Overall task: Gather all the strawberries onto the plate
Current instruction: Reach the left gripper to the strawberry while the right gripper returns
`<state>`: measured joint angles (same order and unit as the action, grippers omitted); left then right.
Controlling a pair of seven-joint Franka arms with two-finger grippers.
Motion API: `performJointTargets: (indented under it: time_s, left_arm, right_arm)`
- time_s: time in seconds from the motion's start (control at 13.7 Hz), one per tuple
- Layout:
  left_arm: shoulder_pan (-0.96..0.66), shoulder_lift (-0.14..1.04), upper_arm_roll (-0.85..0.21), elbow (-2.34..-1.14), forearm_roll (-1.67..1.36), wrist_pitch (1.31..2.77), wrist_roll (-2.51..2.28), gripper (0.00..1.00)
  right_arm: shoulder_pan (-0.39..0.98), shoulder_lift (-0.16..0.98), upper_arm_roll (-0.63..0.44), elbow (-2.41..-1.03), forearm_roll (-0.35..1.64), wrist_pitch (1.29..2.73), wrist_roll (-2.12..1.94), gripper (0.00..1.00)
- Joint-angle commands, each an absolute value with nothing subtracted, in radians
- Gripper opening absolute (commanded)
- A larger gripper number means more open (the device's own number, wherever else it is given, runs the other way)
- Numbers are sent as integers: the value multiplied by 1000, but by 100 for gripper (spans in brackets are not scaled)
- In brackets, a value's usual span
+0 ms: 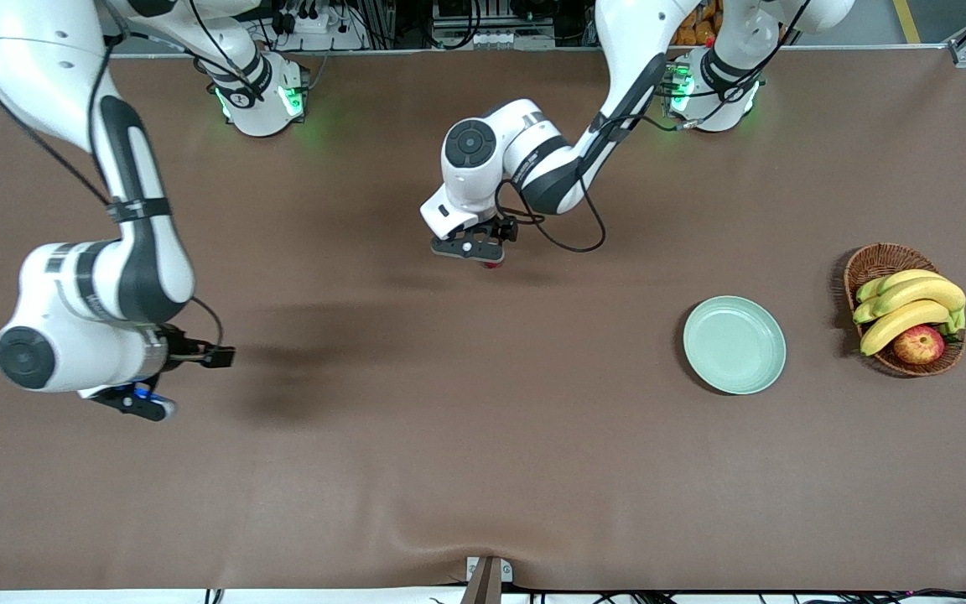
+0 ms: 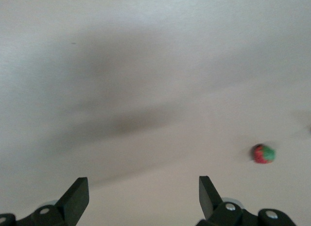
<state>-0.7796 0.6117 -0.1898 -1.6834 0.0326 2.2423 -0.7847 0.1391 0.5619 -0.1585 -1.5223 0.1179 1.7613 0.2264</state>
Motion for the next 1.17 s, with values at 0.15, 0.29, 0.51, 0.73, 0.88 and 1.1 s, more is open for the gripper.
performJointTargets:
  time_s: [0.15,0.29,0.51,0.73,0.88,1.1]
  left_arm:
    - [-770,675,-181,-1655,89,2319,-798,100]
    - [-772,684,-179,-1663,89,2322,-805,100]
    - [-776,695,-178,-1675,91,2322,-839,100]
    - [-775,709,-178,-1677,91,2324,-839,100]
    - [-775,709,-178,-1680,91,2324,-839,100]
    - [-773,712,-178,-1683,91,2324,-839,92]
  right_arm:
    - [57,459,-144,-1708,35,1833,63,100]
    - [11,428,-144,-1794,28,1880,-15,100]
    - [-3,351,-146,-1946,21,1991,-29,100]
    - [-35,344,-144,-2021,20,2037,-41,100]
    - [-37,319,-144,-2116,18,2139,-43,100]
    - [-52,316,-146,-2175,17,2204,-76,100]
